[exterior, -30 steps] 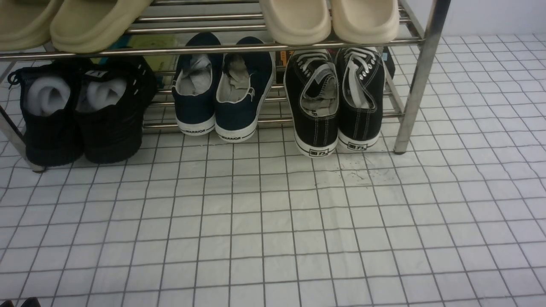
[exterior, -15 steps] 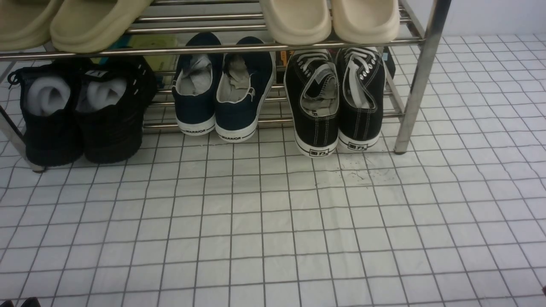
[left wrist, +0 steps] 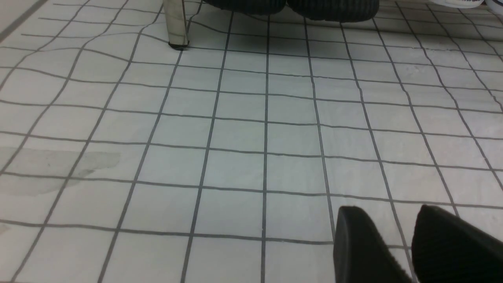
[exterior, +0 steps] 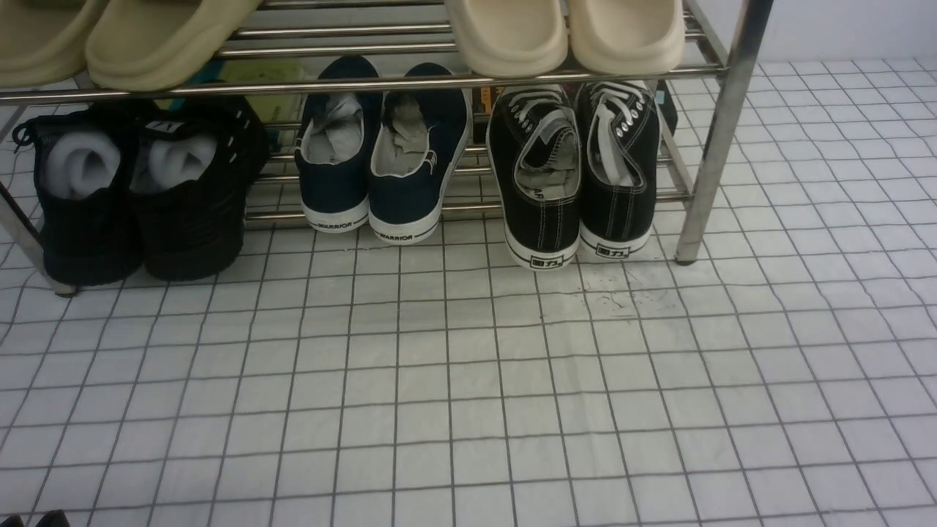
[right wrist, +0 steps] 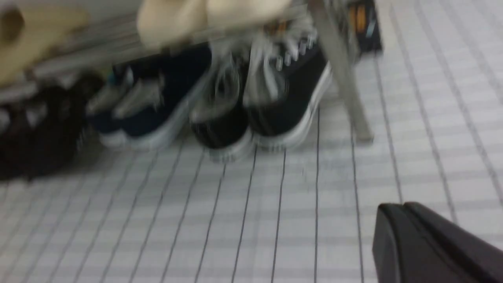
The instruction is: Take the shoes off the shelf with your hand from the white checkered tablecloth.
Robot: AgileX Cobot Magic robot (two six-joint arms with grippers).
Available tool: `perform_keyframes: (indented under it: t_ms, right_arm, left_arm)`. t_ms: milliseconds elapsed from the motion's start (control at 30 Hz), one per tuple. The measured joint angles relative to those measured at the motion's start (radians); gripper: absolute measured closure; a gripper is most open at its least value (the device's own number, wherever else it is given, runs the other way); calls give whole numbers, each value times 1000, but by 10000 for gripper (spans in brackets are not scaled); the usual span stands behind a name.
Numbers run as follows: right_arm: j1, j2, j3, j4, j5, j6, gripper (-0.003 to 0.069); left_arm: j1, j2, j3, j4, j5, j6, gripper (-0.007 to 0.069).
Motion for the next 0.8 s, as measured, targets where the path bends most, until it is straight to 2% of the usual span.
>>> perform_keyframes:
  t_ms: [67, 100, 167, 200, 267, 367, 433, 533, 600, 700, 800]
  right_arm:
    - [0, 96, -52, -3, 91, -2, 659]
    - [0, 245, -134, 2, 242, -24, 659]
    - [0, 416, -234, 37, 372, -89, 659]
    - [0, 431, -244, 50, 384, -99, 659]
    - [26, 588, -355, 140, 497, -211, 659]
    - [126, 733, -490, 227, 534, -264, 659]
    - [207, 817, -594, 227, 543, -258, 659]
    - [326, 954, -795, 135, 557, -159, 659]
    - [404, 1054, -952, 6, 562, -43, 659]
    - [476, 1181, -1144, -183, 567, 95, 655]
    - [532, 1291, -1309, -309, 570, 168, 646]
  left_arm:
    - [0, 0, 0, 0, 0, 0, 385]
    - [0, 0, 0, 0, 0, 0, 385]
    - [0, 0, 0, 0, 0, 0, 385]
    - [0, 0, 0, 0, 0, 0, 385]
    - [0, 0, 0, 0, 0, 0, 385]
    - [0, 0, 0, 0, 0, 0, 385]
    - [0, 0, 0, 0, 0, 0, 385]
    - [0, 0, 0, 0, 0, 0, 385]
    - [0, 0, 0, 1, 0, 0, 385]
    - [0, 0, 0, 2, 0, 0, 385]
    - [0, 0, 0, 2, 0, 0, 385]
